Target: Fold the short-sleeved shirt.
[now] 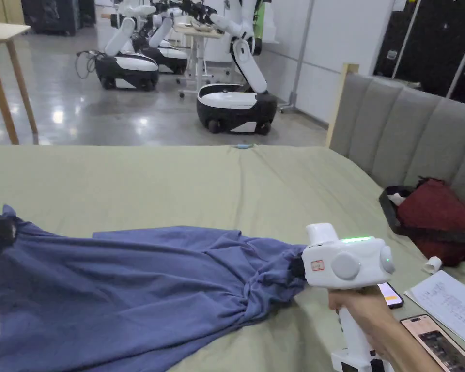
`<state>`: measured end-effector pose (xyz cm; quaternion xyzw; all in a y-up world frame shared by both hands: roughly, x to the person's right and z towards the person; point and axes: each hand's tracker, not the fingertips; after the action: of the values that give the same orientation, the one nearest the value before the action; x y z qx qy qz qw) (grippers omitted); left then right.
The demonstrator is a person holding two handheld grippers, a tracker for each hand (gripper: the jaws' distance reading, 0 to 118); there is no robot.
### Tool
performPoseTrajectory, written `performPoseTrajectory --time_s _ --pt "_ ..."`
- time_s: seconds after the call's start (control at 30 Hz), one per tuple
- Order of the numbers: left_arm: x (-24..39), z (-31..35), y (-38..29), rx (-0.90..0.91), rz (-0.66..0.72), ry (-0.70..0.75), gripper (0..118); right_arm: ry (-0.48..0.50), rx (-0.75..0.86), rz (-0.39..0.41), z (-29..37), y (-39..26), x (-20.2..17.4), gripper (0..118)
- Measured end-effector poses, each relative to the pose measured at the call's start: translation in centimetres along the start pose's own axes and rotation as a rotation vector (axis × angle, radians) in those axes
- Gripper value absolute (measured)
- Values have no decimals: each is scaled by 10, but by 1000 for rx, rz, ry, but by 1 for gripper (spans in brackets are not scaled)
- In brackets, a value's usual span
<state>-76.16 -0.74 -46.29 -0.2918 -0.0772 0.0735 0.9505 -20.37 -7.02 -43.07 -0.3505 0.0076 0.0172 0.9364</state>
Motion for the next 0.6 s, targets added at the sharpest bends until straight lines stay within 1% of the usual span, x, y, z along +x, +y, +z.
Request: performPoseTrajectory --time_s 0.13,0.2,0.23,0.33,0.4,0.5,0.57,0.6 --pt "8 31 45 84 -24 -7 0 16 138 67 42 81 -36 6" --pt "14 53 81 148 -47 -8 0 22 227 80 65 132 -54 6" --pt "17 62 100 176 -47 -2 0 16 270 62 75 153 -61 6" --pt "28 91 150 270 -98 37 0 29 383 60 105 216 -80 6" --pt "32 112 187 353 -96 37 0 45 440 54 126 264 -89 6" --pt "40 128 230 417 -122 135 0 32 449 44 151 319 -102 6" --pt "44 131 256 431 -165 218 0 -19 448 10 163 352 -107 6" --pt "44 132 266 441 -169 238 0 -40 445 19 164 364 -107 6"
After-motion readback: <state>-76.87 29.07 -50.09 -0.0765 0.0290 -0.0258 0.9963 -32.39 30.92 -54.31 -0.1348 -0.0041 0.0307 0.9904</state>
